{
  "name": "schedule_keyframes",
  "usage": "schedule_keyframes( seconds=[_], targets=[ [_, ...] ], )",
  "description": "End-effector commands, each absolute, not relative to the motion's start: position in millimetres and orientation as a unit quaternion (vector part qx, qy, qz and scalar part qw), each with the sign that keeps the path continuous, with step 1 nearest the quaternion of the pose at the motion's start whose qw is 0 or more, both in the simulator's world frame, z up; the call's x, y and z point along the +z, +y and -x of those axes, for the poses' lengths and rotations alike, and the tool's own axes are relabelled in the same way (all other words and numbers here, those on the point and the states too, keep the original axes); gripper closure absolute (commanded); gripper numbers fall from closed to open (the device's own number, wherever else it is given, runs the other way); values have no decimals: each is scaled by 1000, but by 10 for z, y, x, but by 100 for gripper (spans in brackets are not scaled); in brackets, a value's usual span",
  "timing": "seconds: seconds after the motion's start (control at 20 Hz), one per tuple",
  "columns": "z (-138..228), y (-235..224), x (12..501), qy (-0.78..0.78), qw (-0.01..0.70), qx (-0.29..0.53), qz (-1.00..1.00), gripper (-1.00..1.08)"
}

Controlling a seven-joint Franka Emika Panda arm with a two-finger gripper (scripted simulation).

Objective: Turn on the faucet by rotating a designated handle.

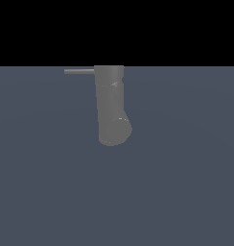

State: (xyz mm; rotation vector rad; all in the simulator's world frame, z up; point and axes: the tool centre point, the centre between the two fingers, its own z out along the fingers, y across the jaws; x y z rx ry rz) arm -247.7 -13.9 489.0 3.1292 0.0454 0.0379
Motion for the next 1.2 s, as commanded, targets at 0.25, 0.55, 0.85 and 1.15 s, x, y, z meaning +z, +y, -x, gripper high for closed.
schedule_keyframes(
  seconds=[0.25, 0.55, 0.85, 1.15],
  targets=[
    [2456, -174, 4871, 19, 3, 10, -1000, 108],
    [2452, -225, 4847, 28, 1, 7, -1000, 108],
    [2423, -212, 4846, 22, -2, 7, -1000, 108],
    [2288, -176, 4824, -2, -12, 5, -1000, 108]
  ],
)
